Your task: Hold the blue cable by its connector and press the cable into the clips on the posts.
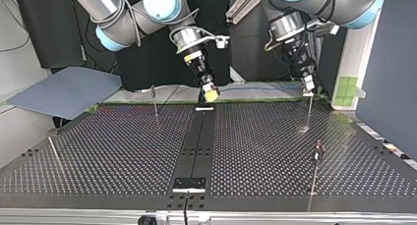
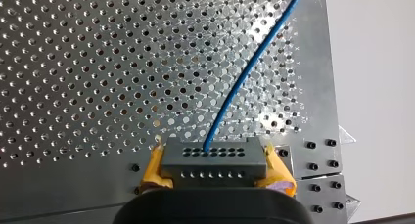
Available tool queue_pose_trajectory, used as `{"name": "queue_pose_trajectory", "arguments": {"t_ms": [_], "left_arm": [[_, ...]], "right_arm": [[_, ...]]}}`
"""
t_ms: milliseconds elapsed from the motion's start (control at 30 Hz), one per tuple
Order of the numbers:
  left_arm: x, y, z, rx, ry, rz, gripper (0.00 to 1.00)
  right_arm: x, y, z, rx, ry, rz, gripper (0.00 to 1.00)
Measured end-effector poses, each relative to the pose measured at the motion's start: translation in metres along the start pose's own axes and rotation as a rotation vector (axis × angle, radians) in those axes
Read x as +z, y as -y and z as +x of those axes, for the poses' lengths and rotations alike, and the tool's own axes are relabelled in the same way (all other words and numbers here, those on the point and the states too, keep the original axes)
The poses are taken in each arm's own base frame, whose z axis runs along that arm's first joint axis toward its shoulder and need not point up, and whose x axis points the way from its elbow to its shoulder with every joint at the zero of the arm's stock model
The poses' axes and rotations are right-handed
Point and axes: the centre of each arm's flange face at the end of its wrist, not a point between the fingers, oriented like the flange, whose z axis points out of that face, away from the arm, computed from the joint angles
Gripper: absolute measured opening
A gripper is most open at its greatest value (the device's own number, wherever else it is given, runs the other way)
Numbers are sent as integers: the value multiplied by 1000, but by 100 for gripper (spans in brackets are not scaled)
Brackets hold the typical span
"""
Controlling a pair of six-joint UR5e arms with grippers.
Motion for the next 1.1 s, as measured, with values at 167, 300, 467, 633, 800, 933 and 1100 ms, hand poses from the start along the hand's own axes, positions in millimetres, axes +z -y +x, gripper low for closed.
{"name": "queue_pose_trajectory", "arguments": {"t_ms": [167,300,467,633,800,933,1100], "left_arm": [[9,2,8,-3,-9,-10,0],[17,5,1,-42,7,-6,0],[28,9,-14,-84,38,-2,0],[40,10,-25,-94,55,-15,0],[53,12,-36,-110,72,-13,0],[70,12,-49,-140,96,-4,0],[91,7,-60,-155,119,2,0]], "right_arm": [[5,1,6,1,-11,2,0],[8,1,11,5,-19,9,0],[13,2,17,13,-32,17,0],[21,3,25,36,-49,36,0],[30,3,36,42,-63,41,0],[36,3,43,43,-68,44,0],[41,2,50,42,-76,43,0]]}}
